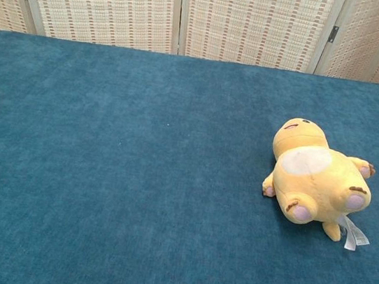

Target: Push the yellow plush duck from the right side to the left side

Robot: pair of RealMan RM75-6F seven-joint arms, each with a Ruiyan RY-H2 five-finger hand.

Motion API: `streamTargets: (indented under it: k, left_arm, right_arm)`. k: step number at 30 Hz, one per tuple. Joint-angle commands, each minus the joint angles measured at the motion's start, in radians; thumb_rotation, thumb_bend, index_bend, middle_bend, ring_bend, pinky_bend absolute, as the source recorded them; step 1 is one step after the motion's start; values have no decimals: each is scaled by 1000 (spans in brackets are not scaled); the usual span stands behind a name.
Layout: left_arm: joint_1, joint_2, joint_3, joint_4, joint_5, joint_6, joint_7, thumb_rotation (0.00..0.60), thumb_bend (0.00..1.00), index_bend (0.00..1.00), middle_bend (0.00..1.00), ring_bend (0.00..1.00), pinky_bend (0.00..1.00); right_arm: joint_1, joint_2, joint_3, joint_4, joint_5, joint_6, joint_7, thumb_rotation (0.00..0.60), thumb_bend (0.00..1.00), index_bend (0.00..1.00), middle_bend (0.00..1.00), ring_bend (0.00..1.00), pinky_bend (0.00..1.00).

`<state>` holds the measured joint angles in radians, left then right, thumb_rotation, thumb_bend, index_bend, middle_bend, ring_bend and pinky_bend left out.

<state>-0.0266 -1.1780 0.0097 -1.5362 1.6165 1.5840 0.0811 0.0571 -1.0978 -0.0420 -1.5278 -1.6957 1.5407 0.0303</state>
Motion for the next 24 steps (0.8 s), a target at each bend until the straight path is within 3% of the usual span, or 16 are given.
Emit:
streamTargets:
  k: [1,8,13,20,22,24]
  left_arm:
    - [-3,3,1,-3,-5,-8,-2,600,283,0,0,0,116]
    - [-16,5,-5,-7,-20,-34,-14,600,283,0,0,0,117]
    - [-23,12,-7,-12,-31,-51,-22,600,284,0,0,0,119]
    - [-19,23,-9,-5,-57,-63,-46,600,283,0,0,0,119]
    - [-18,25,-11,-5,-65,-64,-49,600,283,0,0,0,119]
    - [-16,28,-12,-6,-74,-66,-49,600,283,0,0,0,119]
  right_arm:
    - [6,-10,1,5,2,-13,-10,600,143,0,0,0,0]
    - [127,-98,2,41,-15,-211,-39,600,143,0,0,0,0]
    - [232,-180,39,52,-19,-327,-61,600,143,0,0,0,0]
    - [347,-275,81,71,81,-522,-136,600,166,0,0,0,0]
    - [351,-297,87,83,107,-533,-179,600,218,0,1,0,70]
    - [349,-325,96,106,129,-520,-222,600,291,21,91,73,333]
